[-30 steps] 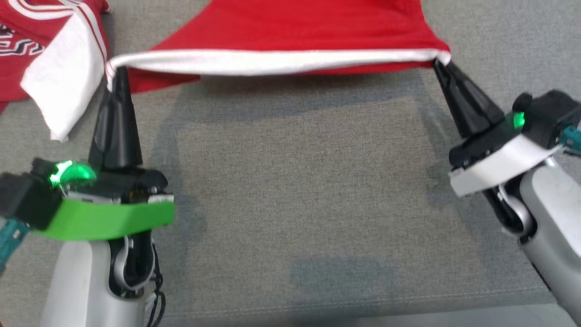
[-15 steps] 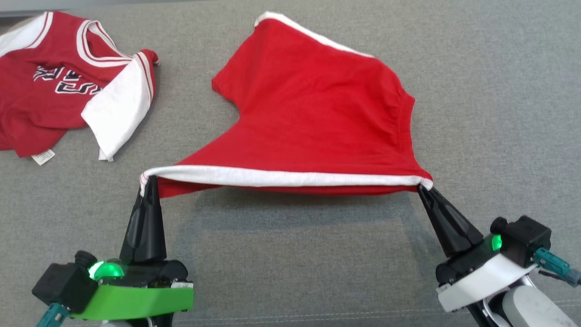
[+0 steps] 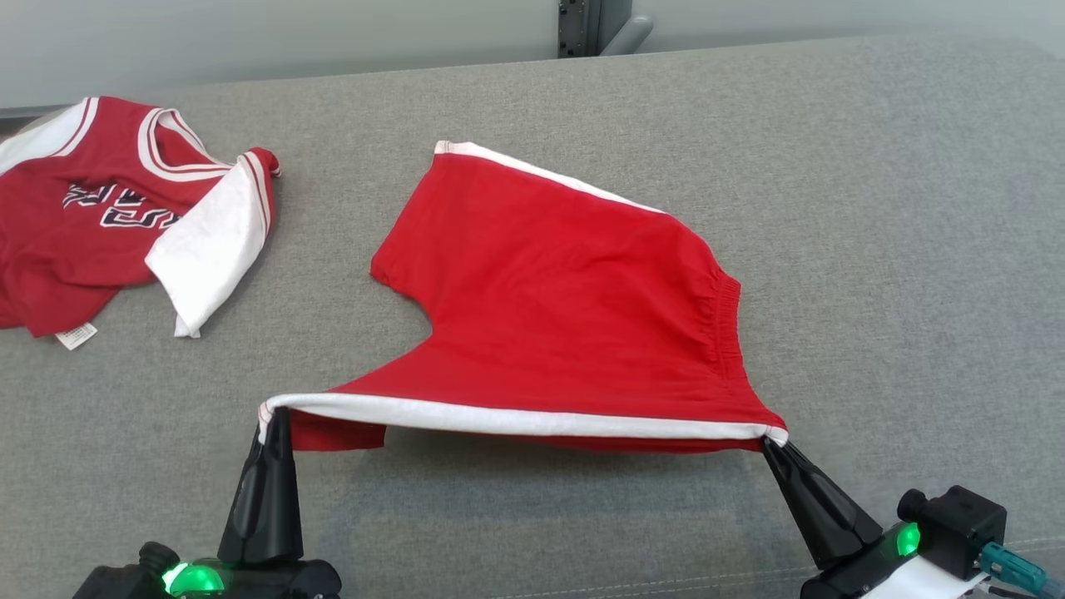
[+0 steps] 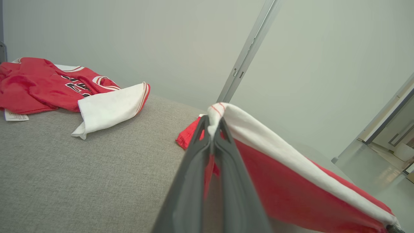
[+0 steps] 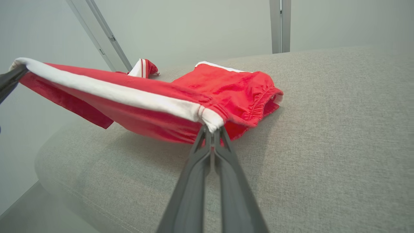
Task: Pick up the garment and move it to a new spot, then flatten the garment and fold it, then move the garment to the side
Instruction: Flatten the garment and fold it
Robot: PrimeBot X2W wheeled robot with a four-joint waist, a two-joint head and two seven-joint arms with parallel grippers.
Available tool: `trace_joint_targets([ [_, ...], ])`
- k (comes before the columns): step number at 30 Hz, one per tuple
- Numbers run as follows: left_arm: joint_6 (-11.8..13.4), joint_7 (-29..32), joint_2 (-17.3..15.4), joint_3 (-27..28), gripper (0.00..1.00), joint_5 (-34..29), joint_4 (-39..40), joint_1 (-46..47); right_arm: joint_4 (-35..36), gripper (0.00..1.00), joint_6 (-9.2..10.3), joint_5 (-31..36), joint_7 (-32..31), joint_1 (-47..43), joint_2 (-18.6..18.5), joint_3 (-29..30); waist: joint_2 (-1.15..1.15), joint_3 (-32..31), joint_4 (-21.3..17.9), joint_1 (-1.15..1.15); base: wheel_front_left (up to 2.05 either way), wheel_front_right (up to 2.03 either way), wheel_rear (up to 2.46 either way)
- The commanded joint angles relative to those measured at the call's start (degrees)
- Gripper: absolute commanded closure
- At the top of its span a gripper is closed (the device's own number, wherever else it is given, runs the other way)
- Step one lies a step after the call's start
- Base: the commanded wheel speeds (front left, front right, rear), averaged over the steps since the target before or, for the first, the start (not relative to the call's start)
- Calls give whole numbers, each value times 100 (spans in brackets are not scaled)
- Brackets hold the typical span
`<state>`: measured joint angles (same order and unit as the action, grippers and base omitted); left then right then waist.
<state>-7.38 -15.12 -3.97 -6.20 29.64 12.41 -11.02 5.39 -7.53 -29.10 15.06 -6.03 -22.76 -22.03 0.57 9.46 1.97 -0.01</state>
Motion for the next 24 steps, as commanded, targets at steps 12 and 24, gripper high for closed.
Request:
trace_joint_targets([
  [12, -11, 2, -454, -477, 100, 60, -1272, 1577, -804, 100, 8, -249, 21, 783, 453, -22, -57, -12, -116, 1, 0, 0, 0],
  [24, -11, 2, -985, -1417, 100, 296, -3711, 4269, -2193, 100, 6, -181, 22, 2489, 991, -111, -57, 981, -436, 1, 0, 0, 0],
])
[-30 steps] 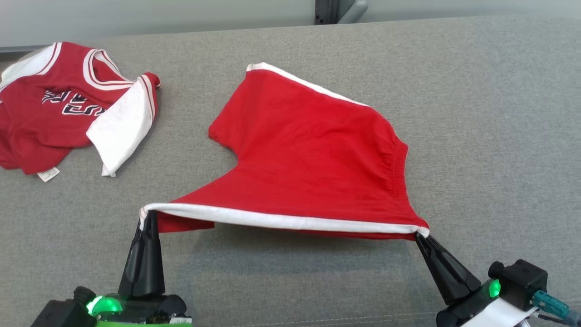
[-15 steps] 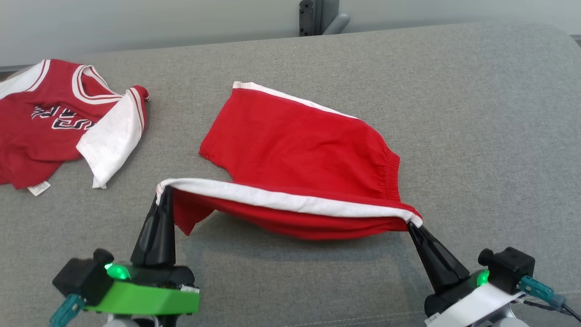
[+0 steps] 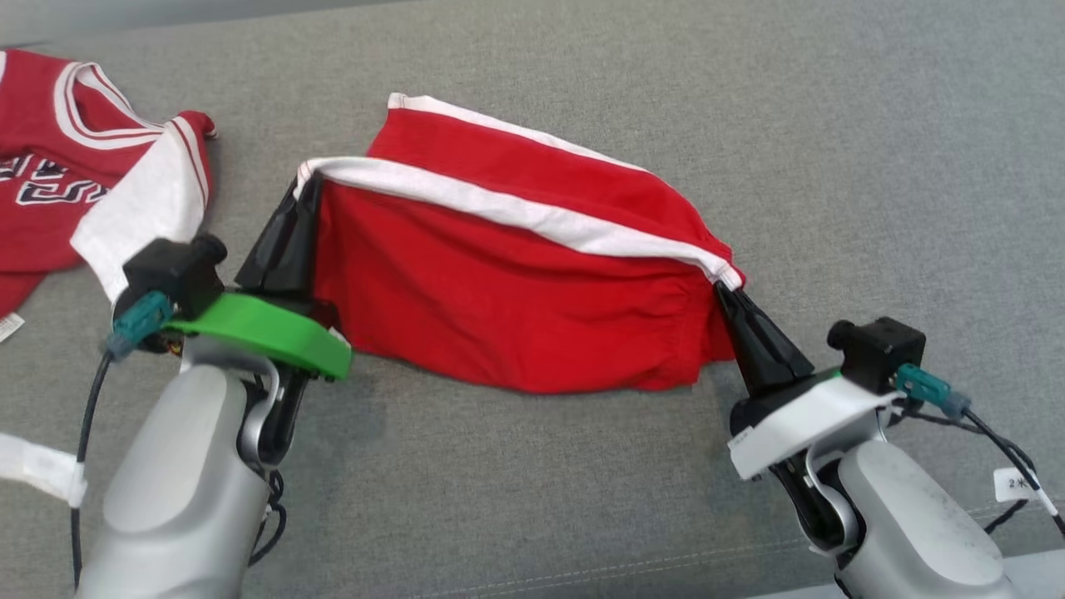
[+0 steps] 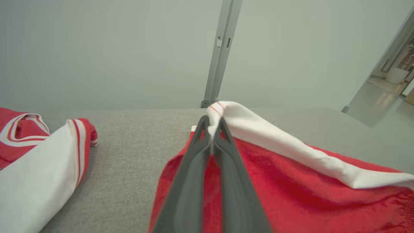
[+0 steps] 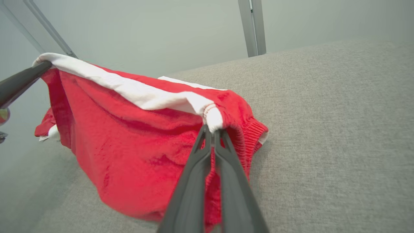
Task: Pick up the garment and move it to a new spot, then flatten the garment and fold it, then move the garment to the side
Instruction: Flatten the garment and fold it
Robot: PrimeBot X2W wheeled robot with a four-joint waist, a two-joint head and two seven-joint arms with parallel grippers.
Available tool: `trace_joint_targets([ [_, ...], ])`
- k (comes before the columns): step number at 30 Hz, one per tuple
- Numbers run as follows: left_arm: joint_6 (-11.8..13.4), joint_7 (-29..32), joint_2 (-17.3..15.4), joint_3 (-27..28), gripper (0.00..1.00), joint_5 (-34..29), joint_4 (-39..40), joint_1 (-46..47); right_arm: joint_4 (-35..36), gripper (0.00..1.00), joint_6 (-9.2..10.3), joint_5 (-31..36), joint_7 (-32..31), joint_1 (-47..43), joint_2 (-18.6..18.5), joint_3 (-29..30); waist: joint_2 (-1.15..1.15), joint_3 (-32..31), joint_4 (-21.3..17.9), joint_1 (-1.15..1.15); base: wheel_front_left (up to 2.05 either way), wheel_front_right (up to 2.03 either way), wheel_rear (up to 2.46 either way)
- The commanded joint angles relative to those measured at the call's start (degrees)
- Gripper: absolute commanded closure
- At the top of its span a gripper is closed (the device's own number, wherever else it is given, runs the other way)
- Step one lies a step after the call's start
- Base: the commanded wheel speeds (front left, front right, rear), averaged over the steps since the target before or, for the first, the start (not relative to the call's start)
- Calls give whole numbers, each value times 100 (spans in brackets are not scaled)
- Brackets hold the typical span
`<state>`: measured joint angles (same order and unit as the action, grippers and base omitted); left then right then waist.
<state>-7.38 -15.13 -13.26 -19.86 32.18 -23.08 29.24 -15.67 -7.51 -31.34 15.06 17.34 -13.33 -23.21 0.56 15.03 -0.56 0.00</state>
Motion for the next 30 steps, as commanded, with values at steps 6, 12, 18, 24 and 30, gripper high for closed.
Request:
trace_joint_targets([
  [6, -11, 11, -194, -561, 100, 286, -1188, 1094, -440, 100, 4, 167, 22, 653, 331, 45, -56, 808, -318, 0, 0, 0, 0],
  [12, -12, 8, -303, -1043, 100, 607, -1905, 1845, -628, 100, 4, 273, 22, 971, 548, 34, -56, 1042, -390, 0, 0, 0, 0],
  [18, -12, 5, -387, -1292, 100, 710, -2249, 2497, -652, 100, 4, 338, 22, 1203, 670, 140, -56, 1194, -472, 0, 0, 0, 0],
  [24, -12, 4, -395, -1268, 100, 662, -2575, 2918, -660, 100, 4, 411, 22, 1365, 790, 279, -56, 1343, -561, 0, 0, 0, 0],
  [30, -12, 3, -365, -1148, 100, 562, -2936, 3133, -798, 100, 4, 441, 22, 1530, 901, 302, -56, 1474, -654, 0, 0, 0, 0],
])
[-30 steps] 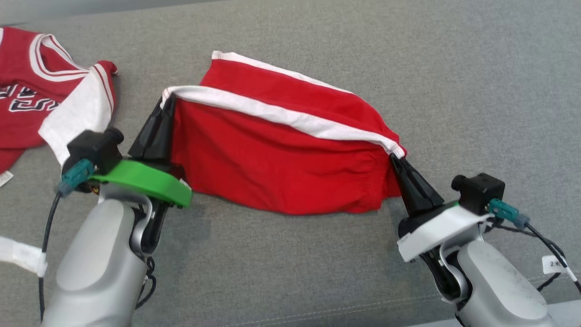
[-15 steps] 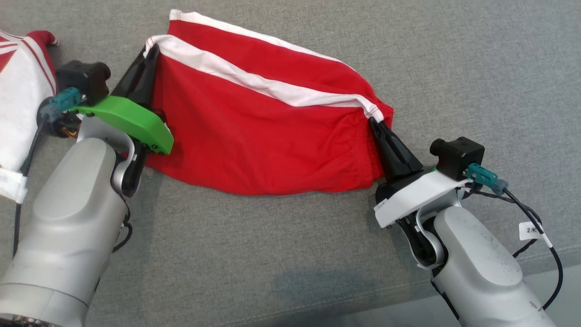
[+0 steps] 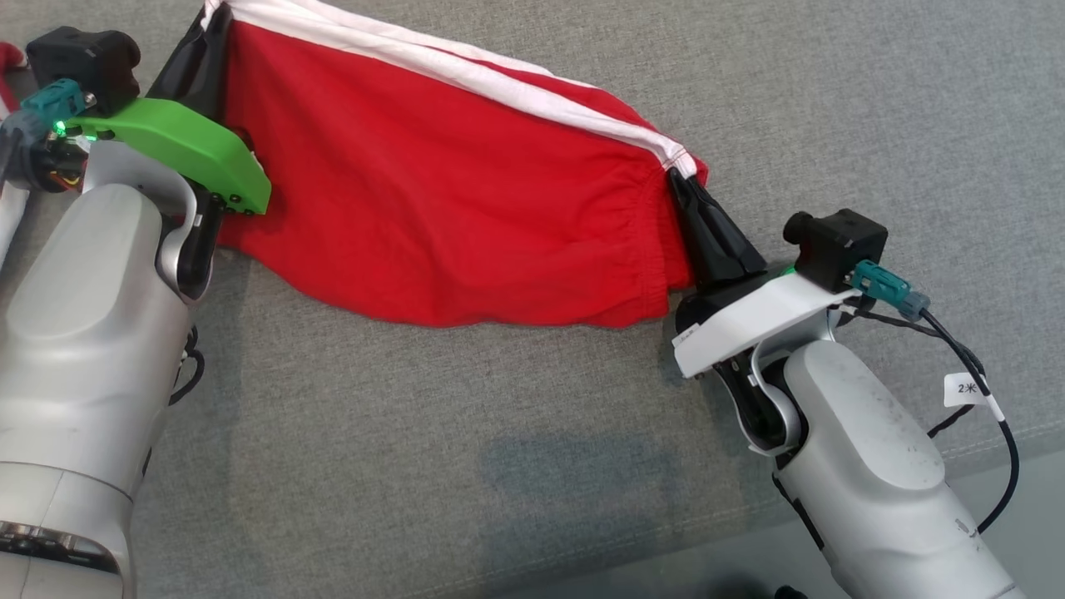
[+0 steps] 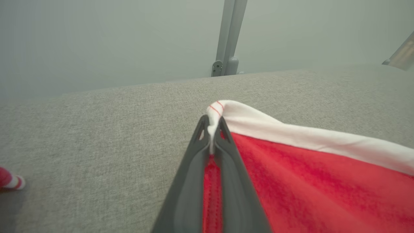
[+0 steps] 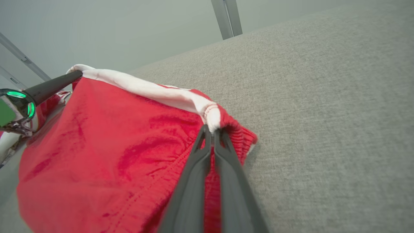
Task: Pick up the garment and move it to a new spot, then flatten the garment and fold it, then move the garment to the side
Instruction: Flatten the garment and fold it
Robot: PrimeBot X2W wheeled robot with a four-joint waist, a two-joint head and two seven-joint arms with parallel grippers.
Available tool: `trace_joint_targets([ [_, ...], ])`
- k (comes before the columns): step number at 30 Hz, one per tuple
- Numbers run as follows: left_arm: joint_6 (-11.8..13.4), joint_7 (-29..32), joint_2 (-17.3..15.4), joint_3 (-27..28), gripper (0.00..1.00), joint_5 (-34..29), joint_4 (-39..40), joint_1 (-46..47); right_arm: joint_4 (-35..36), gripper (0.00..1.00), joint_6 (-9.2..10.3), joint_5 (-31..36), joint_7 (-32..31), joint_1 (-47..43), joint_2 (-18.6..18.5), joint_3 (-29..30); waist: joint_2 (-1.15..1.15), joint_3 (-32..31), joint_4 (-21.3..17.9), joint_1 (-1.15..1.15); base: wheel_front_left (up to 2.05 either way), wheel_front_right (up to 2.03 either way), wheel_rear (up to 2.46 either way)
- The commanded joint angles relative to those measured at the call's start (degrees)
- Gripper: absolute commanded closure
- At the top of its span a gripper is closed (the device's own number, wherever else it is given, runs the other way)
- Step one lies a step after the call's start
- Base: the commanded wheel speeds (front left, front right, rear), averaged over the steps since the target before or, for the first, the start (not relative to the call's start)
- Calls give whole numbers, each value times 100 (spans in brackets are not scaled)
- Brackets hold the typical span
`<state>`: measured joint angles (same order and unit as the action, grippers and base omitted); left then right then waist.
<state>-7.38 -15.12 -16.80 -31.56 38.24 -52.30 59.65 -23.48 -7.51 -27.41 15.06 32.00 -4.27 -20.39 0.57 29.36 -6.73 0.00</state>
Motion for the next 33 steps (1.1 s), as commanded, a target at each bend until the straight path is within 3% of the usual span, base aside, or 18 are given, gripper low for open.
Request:
trace_joint_targets([
  [1, -12, 2, 7, 33, 100, -71, -51, 116, -38, 100, 4, 52, 22, 85, 15, 35, -57, 57, -47, 0, 0, 0, 0],
  [4, -12, 2, 52, 68, 100, -115, -133, 163, -61, 100, 4, 85, 22, 122, 60, 165, -57, 88, -61, 0, 0, 0, 0],
  [5, -12, 2, 61, 77, 92, -120, -144, 171, -57, 93, 4, 108, 22, 125, 74, 192, -57, 92, -63, 0, 0, 0, 0],
  [6, -12, 2, 65, 89, 68, -127, -152, 178, -52, 73, 4, 117, 22, 119, 79, 220, -57, 93, -66, 0, 0, 0, 0],
  [7, -12, 2, 76, 102, 64, -139, -154, 180, -44, 50, 5, 122, 22, 101, 87, 232, -57, 88, -68, 0, 0, 0, 0],
  [8, -12, 2, 86, 105, 61, -155, -147, 177, -31, 13, 4, 141, 22, 75, 97, 241, -57, 80, -69, 0, 0, 0, 0],
  [9, -12, 2, 90, 110, 46, -155, -138, 170, -16, 0, 4, 160, 22, 46, 104, 248, -57, 70, -70, 0, 0, 0, 0],
  [10, -12, 2, 96, 121, 7, -160, -137, 161, -3, 0, 4, 186, 22, 17, 108, 271, -57, 59, -71, 0, 0, 0, 0],
  [11, -12, 2, 106, 135, 0, -187, -138, 149, 2, 0, 4, 245, 22, -17, 108, 319, -57, 43, -70, 0, 0, 0, 0],
  [26, -12, 2, 199, 284, 0, -127, 178, -699, 685, 0, 4, 924, 21, -1022, 134, 865, -57, -522, 136, 0, 0, 0, 0],
  [33, -12, 203, 82, -35, 0, 256, 107, -1313, 1245, 0, 4, 1174, 22, -1607, 134, 1238, -57, -827, 181, 0, 0, 0, 0],
])
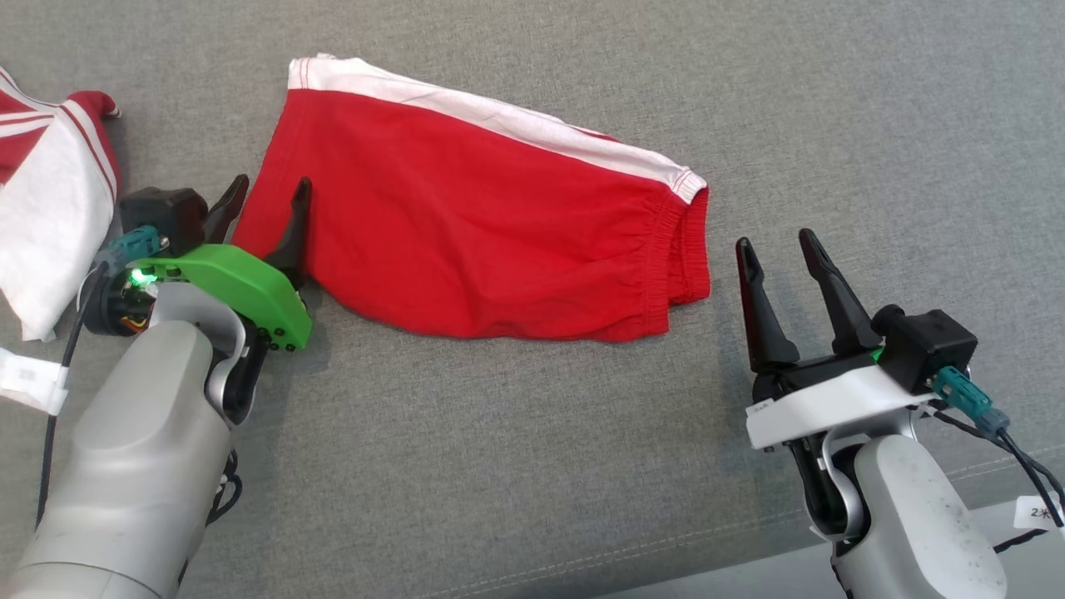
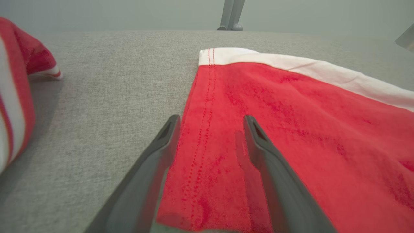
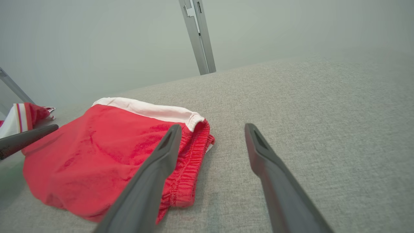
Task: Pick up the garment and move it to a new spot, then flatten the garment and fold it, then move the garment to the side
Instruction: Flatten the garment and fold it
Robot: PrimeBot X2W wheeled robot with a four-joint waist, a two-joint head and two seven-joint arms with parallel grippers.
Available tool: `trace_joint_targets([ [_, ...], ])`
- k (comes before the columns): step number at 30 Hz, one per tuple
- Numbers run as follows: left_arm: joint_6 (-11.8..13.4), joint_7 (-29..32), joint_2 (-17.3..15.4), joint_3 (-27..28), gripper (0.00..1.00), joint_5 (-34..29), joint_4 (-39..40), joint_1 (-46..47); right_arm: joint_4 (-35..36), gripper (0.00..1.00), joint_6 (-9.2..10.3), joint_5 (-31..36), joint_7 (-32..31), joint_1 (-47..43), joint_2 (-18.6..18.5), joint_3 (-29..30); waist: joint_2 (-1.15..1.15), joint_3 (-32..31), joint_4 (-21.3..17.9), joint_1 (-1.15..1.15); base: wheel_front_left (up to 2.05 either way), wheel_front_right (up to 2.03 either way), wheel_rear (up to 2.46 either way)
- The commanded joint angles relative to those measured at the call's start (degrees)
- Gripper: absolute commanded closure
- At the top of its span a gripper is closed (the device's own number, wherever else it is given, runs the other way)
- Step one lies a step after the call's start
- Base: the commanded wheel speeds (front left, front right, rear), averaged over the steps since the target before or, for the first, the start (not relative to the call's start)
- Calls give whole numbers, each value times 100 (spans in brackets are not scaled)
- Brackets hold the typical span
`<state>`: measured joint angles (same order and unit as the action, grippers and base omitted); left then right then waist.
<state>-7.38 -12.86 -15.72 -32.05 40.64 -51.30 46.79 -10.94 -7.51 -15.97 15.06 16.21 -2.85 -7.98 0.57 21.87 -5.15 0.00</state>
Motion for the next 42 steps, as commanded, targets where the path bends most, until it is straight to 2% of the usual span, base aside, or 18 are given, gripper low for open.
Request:
trace_joint_targets([
  [1, -12, 25, -76, -11, 0, 81, -5, -63, 57, 0, 4, 32, 21, -83, -9, 41, -57, -101, 16, 0, 0, 0, 0],
  [11, -12, 871, -205, -175, 0, 598, -181, -160, 384, 0, 4, 15, 22, -332, -9, 274, -57, -270, -72, 0, 0, 0, 0],
  [18, -12, 1124, -266, -277, 0, 822, -208, -207, 430, 0, 4, -41, 22, -342, -7, 248, -57, -278, -165, 0, 0, 0, 0],
  [20, -12, 1180, -271, -297, 52, 857, -285, -188, 438, 0, 4, -53, 22, -327, -8, 253, -57, -274, -193, 0, 0, 0, 0],
  [21, -12, 1209, -257, -316, 59, 856, -329, -180, 445, 0, 4, -56, 22, -318, -7, 255, -57, -274, -204, 0, 0, 0, 0],
  [24, -12, 1278, -182, -386, 73, 859, -436, -163, 455, 0, 4, -72, 22, -292, -7, 242, -57, -272, -233, 0, 0, 0, 0],
  [26, -12, 1272, -138, -439, 100, 853, -474, -151, 475, 0, 4, -92, 22, -274, -7, 220, -57, -277, -245, 0, 0, 0, 0],
  [31, -14, 1111, -32, -509, 100, 937, -347, -178, 498, 0, 4, -129, 22, -267, -7, 218, -57, -326, -232, 0, 0, 0, 0],
  [42, -12, 336, -213, -526, 100, 1151, 182, -813, 441, 0, 4, 34, 22, -502, -8, 418, -57, -782, 61, 0, 0, 0, 0],
])
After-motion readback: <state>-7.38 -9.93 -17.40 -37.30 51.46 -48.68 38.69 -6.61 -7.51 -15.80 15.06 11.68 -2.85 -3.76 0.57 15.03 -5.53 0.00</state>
